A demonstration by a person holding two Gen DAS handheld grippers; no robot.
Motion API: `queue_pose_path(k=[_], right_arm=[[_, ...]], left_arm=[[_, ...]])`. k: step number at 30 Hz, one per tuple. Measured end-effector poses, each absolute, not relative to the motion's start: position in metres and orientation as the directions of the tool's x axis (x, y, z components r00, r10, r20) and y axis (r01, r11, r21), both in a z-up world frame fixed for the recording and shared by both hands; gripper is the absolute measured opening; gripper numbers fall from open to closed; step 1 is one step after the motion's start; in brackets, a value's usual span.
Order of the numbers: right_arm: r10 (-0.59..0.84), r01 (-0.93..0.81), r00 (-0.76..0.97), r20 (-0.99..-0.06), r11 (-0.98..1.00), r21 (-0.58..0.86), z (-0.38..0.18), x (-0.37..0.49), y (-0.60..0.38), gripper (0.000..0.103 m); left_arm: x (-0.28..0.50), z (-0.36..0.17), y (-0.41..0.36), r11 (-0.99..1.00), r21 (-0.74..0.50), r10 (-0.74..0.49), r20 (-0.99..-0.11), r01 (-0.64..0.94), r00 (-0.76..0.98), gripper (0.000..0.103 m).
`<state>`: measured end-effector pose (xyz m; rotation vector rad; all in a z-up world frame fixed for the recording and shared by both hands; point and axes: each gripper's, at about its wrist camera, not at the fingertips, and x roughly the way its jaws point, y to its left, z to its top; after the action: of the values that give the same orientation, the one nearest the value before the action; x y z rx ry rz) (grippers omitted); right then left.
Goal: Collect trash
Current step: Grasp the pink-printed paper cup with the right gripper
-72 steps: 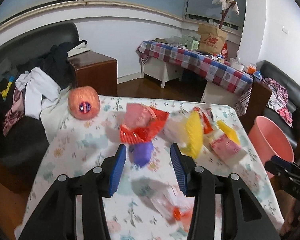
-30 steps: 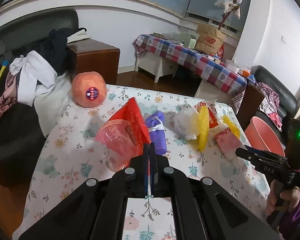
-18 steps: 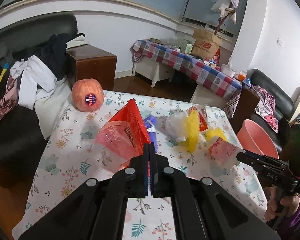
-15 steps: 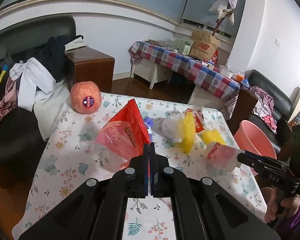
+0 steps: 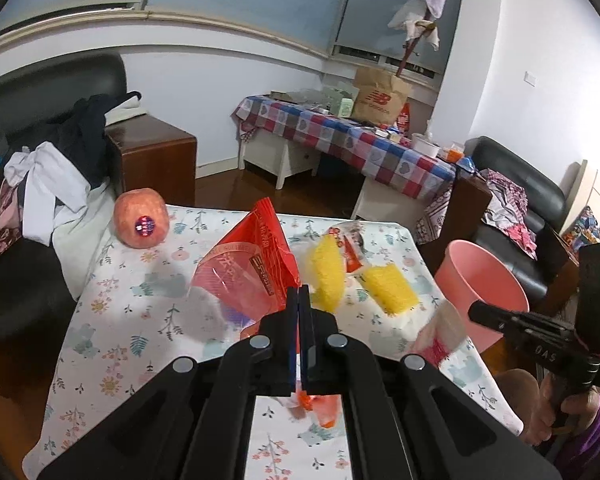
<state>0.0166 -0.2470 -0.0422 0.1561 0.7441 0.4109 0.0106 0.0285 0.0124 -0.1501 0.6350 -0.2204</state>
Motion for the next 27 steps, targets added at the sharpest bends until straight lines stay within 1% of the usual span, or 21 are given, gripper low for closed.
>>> queue_pose_path(k=[3,4,6,7,8,9,12,15,21,27], right_arm=[[0.407,-0.287,0.640,-0.652,0.914,0.289,-0.053,0.013,-0.251,0.004],[0.409,-0.281,0.631,-0.660,0.913,0.297,-0.055,0.013,-0.252,0.005],[0.412,-0.275,0.627,-0.661,0.911,0.308,-0.059,0.011,-0.254,0.018],[0.407,-0.270,0.630,-0.661,0.913,0.306,-0.060,0.010,-0.253,0.033],[0.397,-0.261,0.635,-0.662,0.918,0.300,-0.062,0.009,-0.253,0.043],[0.391,-0.255,0.637,-0.664,0.920,0.297,-0.063,0.009,-0.254,0.045],[0.356,-0.215,0.637,-0.683,0.934,0.286,-0.071,0.012,-0.256,0.046],[0.337,-0.160,0.628,-0.701,0.938,0.308,-0.080,0.017,-0.264,0.046],[0.374,-0.092,0.583,-0.721,0.912,0.399,-0.097,0.031,-0.268,0.046],[0.379,-0.043,0.557,-0.739,0.902,0.430,-0.107,0.043,-0.265,0.046]], left_arm=[[0.008,0.011,0.024,0.964,-0.206,-0.256,-0.574,0.165,0.778,0.000],[0.008,0.010,0.024,0.964,-0.208,-0.258,-0.575,0.166,0.776,0.000],[0.007,0.009,0.022,0.963,-0.211,-0.263,-0.578,0.170,0.773,0.000],[0.006,0.008,0.021,0.962,-0.211,-0.264,-0.578,0.171,0.772,0.000],[0.007,0.007,0.021,0.962,-0.212,-0.267,-0.578,0.174,0.771,0.000],[0.006,0.007,0.020,0.960,-0.214,-0.272,-0.578,0.179,0.769,0.000],[0.007,0.005,0.019,0.957,-0.221,-0.284,-0.578,0.189,0.765,0.000],[0.006,0.003,0.018,0.953,-0.227,-0.297,-0.578,0.200,0.760,0.000],[0.010,-0.005,0.021,0.945,-0.252,-0.319,-0.583,0.208,0.747,0.000],[0.010,-0.007,0.026,0.941,-0.267,-0.330,-0.580,0.209,0.744,0.000]])
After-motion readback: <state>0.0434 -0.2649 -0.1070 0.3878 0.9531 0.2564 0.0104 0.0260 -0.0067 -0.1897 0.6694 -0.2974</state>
